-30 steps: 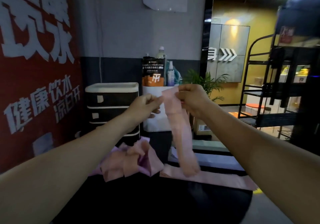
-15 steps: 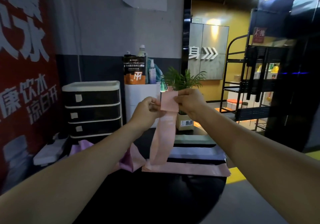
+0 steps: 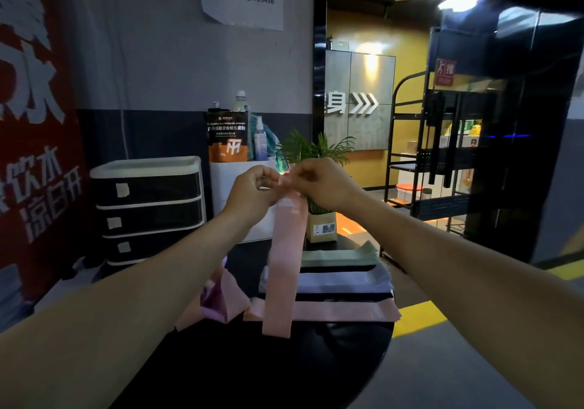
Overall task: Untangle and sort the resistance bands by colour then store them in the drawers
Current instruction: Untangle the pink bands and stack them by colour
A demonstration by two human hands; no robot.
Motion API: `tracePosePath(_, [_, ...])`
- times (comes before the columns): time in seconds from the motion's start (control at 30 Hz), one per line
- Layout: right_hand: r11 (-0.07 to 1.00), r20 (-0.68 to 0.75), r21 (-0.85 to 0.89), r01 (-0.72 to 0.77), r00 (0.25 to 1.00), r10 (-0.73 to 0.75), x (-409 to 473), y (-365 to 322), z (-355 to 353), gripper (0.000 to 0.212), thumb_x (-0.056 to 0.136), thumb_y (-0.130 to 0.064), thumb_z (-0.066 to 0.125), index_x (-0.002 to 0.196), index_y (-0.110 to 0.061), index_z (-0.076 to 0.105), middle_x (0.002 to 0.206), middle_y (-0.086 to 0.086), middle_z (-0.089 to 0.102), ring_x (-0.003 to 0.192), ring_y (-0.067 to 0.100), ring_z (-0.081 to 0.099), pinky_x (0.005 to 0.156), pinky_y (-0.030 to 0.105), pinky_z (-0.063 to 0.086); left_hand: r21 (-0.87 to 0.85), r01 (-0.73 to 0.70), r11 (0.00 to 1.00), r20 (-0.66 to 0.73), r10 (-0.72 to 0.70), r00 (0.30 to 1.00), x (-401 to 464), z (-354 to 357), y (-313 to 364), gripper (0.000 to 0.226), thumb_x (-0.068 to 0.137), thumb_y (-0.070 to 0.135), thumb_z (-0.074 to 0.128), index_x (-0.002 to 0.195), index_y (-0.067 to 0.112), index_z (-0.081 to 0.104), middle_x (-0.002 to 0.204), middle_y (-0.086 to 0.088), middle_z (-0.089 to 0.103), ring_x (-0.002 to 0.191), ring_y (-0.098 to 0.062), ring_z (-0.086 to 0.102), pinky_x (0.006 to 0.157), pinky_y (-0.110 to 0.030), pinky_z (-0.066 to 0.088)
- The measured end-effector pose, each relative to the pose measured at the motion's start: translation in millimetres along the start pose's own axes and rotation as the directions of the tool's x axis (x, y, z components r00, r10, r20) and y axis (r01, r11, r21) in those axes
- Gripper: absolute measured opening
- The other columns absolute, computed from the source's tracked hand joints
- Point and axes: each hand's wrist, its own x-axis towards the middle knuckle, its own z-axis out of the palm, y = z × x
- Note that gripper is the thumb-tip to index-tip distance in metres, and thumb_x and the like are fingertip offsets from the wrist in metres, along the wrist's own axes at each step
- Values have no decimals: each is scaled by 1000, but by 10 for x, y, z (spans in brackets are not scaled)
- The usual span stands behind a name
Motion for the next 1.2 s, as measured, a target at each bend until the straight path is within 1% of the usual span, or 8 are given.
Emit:
tracePosePath(0.13, [999, -19, -34, -4, 1000, 4, 35, -28, -5, 24, 84, -35, 66, 87, -12, 72, 80, 5, 70, 69, 15, 61, 62, 26, 47, -3, 7, 1000, 6, -7, 1000, 27, 6, 25, 19, 85, 3, 63, 82, 20, 55, 83, 0, 61, 84, -18, 57, 72, -26, 49])
tracePosePath(0.27, [993, -78, -114, 37, 996, -46, 26, -81, -55, 14, 88, -20, 62, 91, -10, 72, 81, -1, 64, 71, 8, 54, 60, 14, 37, 19, -44, 999, -11, 45, 999, 11, 10, 70, 16, 85, 11, 66, 93, 14, 52, 89, 3, 56, 81, -10, 55, 69, -20, 47])
tracePosePath(0.4, [999, -170, -38, -2, 985, -5, 8, -71, -107, 14, 87, -15, 63, 94, -8, 73, 84, 1, 65, 74, 9, 55, 63, 16, 41, -19, 50, 999, 163, -47, 986, -65, 75, 41, 15, 92, 15, 56, 107, 15, 51, 99, 1, 60, 88, -9, 58, 67, -16, 47])
tracePosePath(0.57, [982, -325, 92, -163, 928, 184, 12, 153, -191, 13, 87, -14, 64, 94, -8, 73, 87, 2, 66, 80, 14, 60, 72, 28, 51, -44, 184, 982, 348, -158, 924, -200, 148, -128, 6, 92, 14, 56, 94, 18, 60, 93, 4, 67, 82, -7, 63, 66, -15, 49])
tracePosePath(0.8, [890, -446, 241, -388, 770, 456, -244, 626, -354, 13, 87, -15, 65, 94, -8, 73, 101, 11, 70, 91, 22, 64, 85, 37, 53, 241, 249, 938, 539, -343, 769, -368, 95, -454, 14, 86, 9, 65, 99, 14, 62, 97, -2, 68, 85, -13, 64, 74, -23, 53])
tracePosePath(0.9, [833, -454, 273, -481, 699, 552, -413, 791, -350, 16, 88, -15, 63, 100, -7, 71, 104, 12, 68, 94, 24, 63, 91, 41, 52, 486, 128, 864, 529, -408, 744, -443, -39, -611, 13, 81, 11, 69, 88, 22, 69, 89, 0, 69, 81, -13, 61, 74, -27, 50])
tracePosePath(1.03, [766, -442, 312, -562, 628, 640, -669, 1033, -287, 18, 89, -14, 62, 102, -4, 69, 92, 10, 67, 80, 16, 59, 90, 33, 50, 674, 67, 736, 458, -488, 743, -523, -210, -815, 15, 87, 21, 63, 73, 26, 61, 70, 10, 58, 70, -9, 53, 58, -15, 38])
tracePosePath(1.2, [716, -391, 280, -640, 605, 694, -897, 1285, -78, 18, 87, -23, 65, 97, -9, 71, 99, 10, 68, 90, 22, 63, 90, 38, 52, 595, 277, 754, 306, -531, 790, -547, -355, -1049, 26, 93, 25, 57, 70, 16, 49, 64, 2, 50, 50, -8, 45, 42, -18, 37])
